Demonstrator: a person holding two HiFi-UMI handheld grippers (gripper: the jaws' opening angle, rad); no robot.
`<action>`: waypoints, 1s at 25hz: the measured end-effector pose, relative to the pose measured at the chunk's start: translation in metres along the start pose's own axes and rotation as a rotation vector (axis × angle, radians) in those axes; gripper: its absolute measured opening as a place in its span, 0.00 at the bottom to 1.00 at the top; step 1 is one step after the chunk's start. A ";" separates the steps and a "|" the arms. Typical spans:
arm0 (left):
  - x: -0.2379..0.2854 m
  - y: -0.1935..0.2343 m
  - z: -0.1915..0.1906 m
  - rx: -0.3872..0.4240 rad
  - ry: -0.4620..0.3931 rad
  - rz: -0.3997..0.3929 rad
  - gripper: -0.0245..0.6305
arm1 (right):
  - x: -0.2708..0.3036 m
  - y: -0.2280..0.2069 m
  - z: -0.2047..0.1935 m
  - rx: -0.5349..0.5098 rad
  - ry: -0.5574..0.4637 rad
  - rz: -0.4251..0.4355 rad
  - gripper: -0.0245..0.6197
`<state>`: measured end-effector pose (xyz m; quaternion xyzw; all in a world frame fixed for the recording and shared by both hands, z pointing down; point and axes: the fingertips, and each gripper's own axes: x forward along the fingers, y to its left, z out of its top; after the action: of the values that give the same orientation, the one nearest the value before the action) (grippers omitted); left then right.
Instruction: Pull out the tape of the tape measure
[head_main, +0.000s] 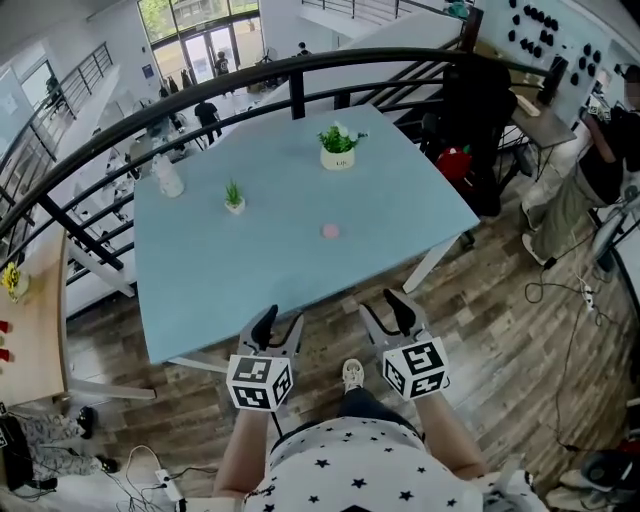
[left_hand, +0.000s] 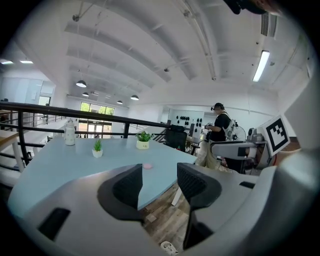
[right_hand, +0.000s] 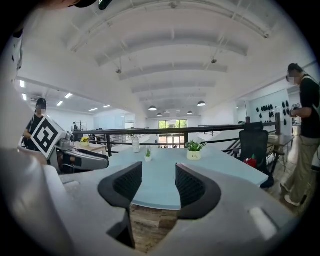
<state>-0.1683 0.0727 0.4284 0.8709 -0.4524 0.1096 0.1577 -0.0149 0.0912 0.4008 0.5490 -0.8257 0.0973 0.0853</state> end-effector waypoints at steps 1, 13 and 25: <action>0.010 0.000 0.004 0.002 0.000 0.001 0.35 | 0.006 -0.008 0.004 -0.001 -0.002 0.003 0.34; 0.099 0.003 0.047 -0.012 -0.011 0.002 0.35 | 0.064 -0.087 0.033 -0.003 0.001 0.042 0.34; 0.171 0.001 0.052 -0.004 0.017 0.020 0.35 | 0.105 -0.149 0.041 -0.016 0.008 0.101 0.34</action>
<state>-0.0698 -0.0766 0.4378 0.8650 -0.4600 0.1177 0.1623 0.0815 -0.0686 0.3974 0.5054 -0.8529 0.0973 0.0881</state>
